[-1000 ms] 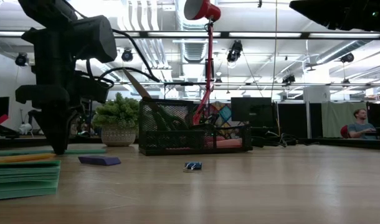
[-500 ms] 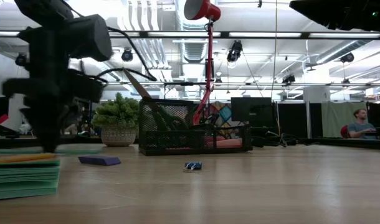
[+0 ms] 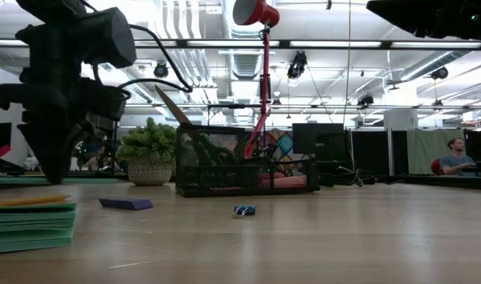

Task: Pick and place office supplies into organizer
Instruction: Put the light blue pencil into the black desk organizer

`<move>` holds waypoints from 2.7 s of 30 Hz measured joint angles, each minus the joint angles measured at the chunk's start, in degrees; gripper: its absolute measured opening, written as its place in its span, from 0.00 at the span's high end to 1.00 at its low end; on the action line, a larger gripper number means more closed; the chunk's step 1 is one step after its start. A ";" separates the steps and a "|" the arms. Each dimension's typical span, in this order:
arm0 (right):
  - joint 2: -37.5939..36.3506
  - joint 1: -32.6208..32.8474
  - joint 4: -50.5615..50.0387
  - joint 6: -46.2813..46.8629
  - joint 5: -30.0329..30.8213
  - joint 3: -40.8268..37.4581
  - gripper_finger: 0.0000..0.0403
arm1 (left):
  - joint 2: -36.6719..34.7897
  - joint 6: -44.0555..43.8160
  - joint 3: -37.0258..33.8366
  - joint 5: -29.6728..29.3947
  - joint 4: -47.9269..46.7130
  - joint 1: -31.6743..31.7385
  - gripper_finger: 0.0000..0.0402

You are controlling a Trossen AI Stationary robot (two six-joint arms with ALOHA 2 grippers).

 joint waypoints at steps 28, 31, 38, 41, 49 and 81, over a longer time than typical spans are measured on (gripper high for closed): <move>0.00 0.00 -0.02 -0.74 -0.01 0.00 0.87 | -0.15 6.13 0.17 17.58 30.99 -0.04 0.98; 0.00 0.00 -0.02 -0.75 -0.02 0.00 0.87 | -0.17 7.91 0.20 19.34 36.96 -0.04 0.98; 0.00 0.00 -0.02 -0.74 0.00 0.00 0.87 | -0.20 13.49 0.20 24.98 52.46 -0.04 0.98; 0.00 0.00 -0.02 -0.75 -0.02 0.00 0.87 | -0.20 16.28 0.21 27.69 59.00 -0.04 0.98; 0.00 -0.01 -0.02 -0.80 -0.02 0.00 0.87 | -0.24 16.30 0.26 29.87 62.02 -0.08 0.98; 0.00 0.00 -0.02 -1.41 -0.01 0.00 0.87 | -4.61 21.15 3.04 42.08 77.23 -0.42 0.98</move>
